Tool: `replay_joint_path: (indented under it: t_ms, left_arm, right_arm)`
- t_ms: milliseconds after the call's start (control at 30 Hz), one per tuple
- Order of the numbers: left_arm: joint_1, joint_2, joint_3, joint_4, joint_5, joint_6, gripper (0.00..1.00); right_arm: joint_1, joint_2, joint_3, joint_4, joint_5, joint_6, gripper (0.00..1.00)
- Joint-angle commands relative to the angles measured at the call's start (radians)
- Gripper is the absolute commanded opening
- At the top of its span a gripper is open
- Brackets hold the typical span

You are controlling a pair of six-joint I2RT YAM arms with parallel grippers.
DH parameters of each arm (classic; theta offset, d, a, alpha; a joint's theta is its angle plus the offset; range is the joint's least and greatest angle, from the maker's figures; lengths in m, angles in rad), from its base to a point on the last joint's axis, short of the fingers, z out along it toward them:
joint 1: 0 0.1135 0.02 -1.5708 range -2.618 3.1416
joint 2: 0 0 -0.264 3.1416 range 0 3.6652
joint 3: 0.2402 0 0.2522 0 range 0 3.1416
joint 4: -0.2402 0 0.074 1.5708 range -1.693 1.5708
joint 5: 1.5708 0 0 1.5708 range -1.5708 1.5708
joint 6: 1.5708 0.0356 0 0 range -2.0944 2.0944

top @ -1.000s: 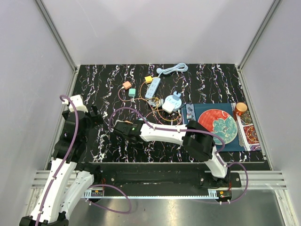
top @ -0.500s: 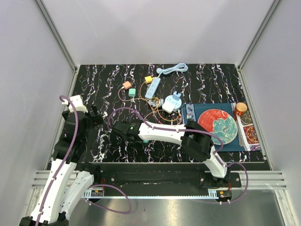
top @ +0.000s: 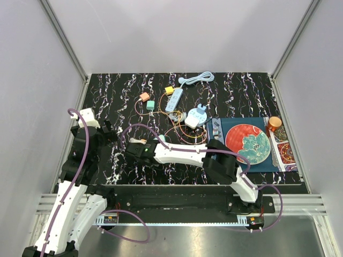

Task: Insert the plug
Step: Insert the plug into the socket.

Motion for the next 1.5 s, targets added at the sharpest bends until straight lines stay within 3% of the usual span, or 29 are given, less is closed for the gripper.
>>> replay_joint_path:
  t_ms: [0, 200, 633, 767, 1100, 1467]
  left_arm:
    - [0.006, -0.012, -0.001, 0.041, -0.003, 0.003, 0.99]
    - [0.006, -0.016, -0.002, 0.043, -0.003, 0.001, 0.99]
    - [0.007, -0.024, -0.008, 0.046, 0.002, 0.001, 0.99]
    - [0.007, -0.024, -0.008, 0.049, -0.001, 0.003, 0.99]
    - [0.009, -0.024, -0.010, 0.047, -0.004, 0.005, 0.99]
    - [0.012, -0.021, -0.010, 0.047, 0.000, 0.005, 0.99]
  right_arm:
    - [0.013, 0.126, -0.055, 0.003, -0.168, 0.152, 0.00]
    - [0.044, 0.131, -0.058, 0.021, -0.173, 0.198, 0.00]
    - [0.053, 0.108, -0.075, 0.038, -0.184, 0.121, 0.00]
    - [0.052, 0.079, -0.063, 0.036, -0.193, 0.115, 0.19]
    - [0.047, 0.022, -0.037, 0.038, -0.221, 0.074, 0.50]
    - [0.036, -0.049, -0.057, 0.039, -0.201, 0.084, 0.50]
